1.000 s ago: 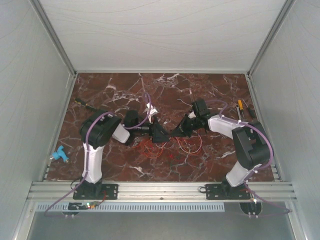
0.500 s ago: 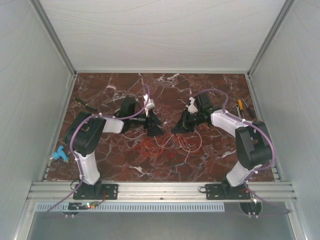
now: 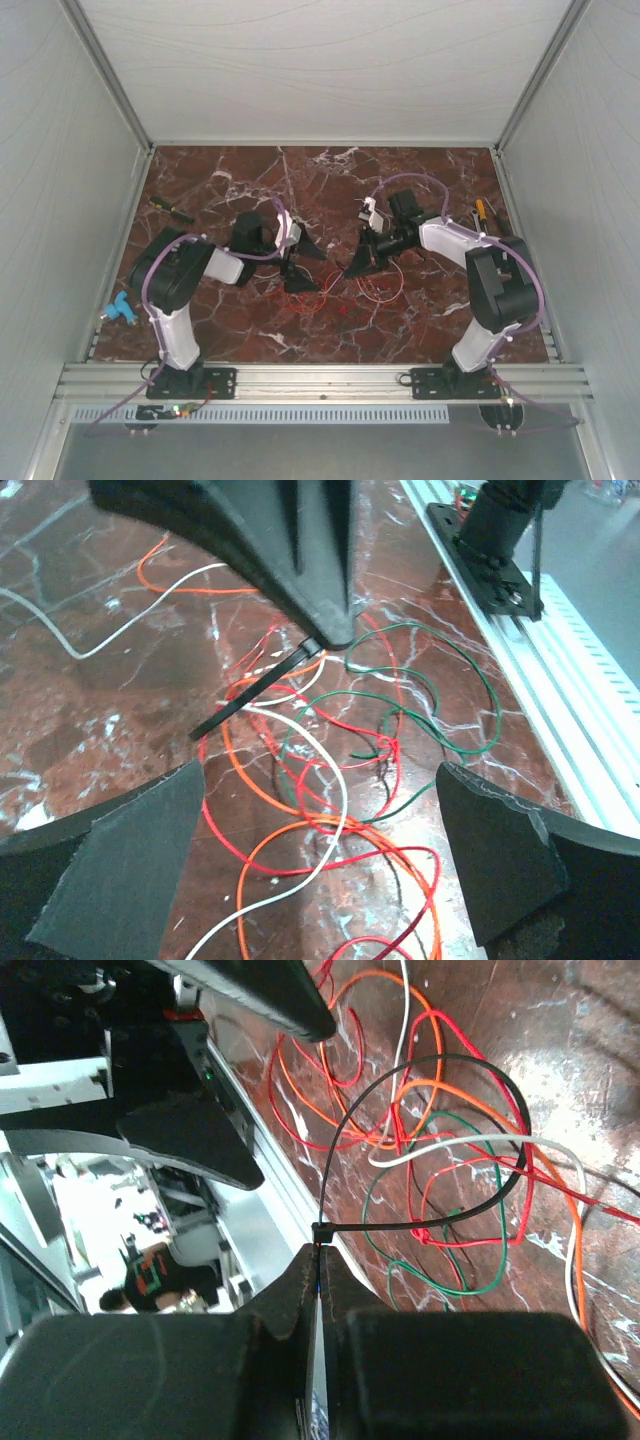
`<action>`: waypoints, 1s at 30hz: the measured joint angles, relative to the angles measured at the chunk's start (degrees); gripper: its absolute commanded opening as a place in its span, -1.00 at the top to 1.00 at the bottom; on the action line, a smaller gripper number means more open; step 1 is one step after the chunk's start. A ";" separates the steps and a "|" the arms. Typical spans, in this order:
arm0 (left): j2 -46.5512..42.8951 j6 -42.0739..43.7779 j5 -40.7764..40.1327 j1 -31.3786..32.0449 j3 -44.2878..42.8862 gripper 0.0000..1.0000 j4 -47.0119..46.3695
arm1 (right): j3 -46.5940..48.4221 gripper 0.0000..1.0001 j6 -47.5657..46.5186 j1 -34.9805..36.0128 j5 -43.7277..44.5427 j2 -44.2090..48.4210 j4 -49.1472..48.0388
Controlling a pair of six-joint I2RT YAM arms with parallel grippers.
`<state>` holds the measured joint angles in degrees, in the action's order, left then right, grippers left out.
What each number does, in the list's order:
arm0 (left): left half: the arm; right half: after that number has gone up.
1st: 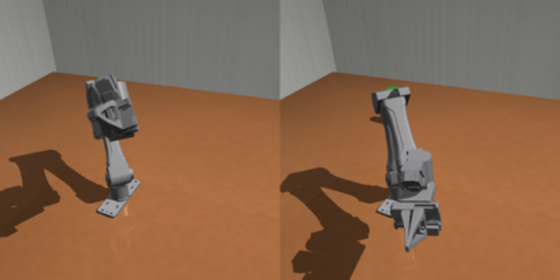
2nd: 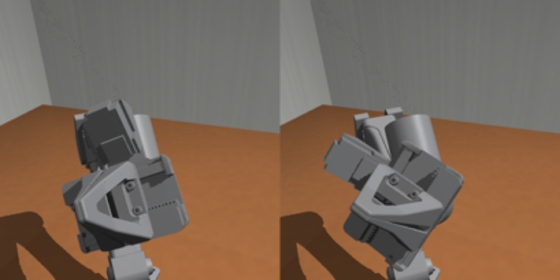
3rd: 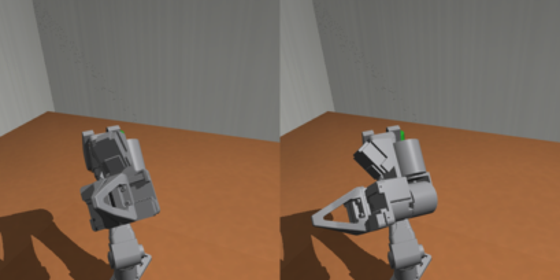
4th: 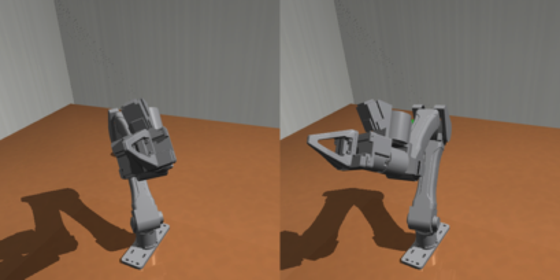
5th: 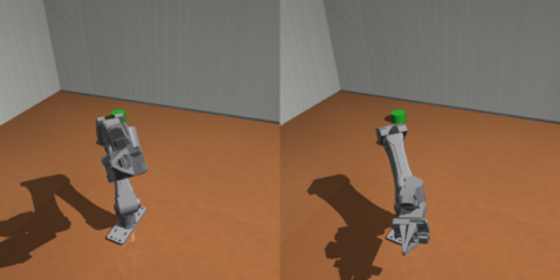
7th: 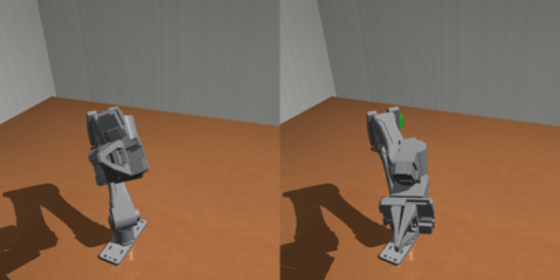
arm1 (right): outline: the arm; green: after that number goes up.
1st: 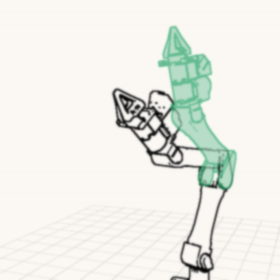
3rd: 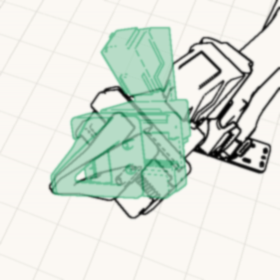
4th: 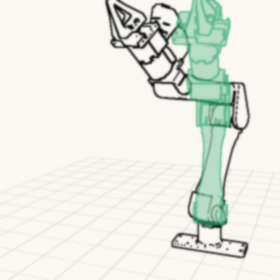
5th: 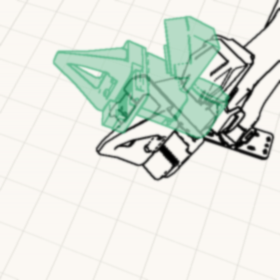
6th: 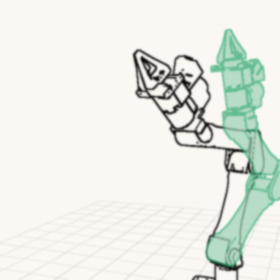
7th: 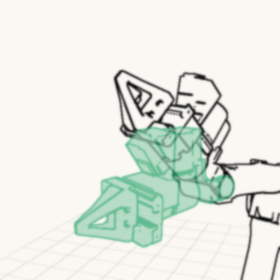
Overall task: Zip-tie the wires
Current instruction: Tie the cable at the center of the board.
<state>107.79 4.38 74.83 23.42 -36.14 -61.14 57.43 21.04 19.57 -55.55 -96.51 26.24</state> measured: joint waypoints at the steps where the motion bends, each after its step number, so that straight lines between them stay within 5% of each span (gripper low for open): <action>1: -0.90 1.55 0.28 0.44 0.87 -0.94 0.39 | 0.20 1.00 -1.79 0.00 -0.44 -0.39 1.11; 7: -8.07 14.19 -1.18 2.84 0.66 -0.66 8.28 | 0.92 1.00 -10.75 0.00 -2.08 -1.25 6.56; 13: -8.00 21.44 -3.56 4.92 0.22 -0.09 11.74 | 1.07 1.00 -14.16 0.13 -2.45 -1.36 8.15; 30: -3.37 32.46 -5.92 10.82 -5.35 0.27 17.29 | 1.68 1.00 -15.89 0.83 -3.50 -1.40 8.48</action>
<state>104.42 36.84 68.90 34.24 -41.50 -43.86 59.11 5.15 20.40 -59.05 -97.91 34.72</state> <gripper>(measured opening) 0.377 0.001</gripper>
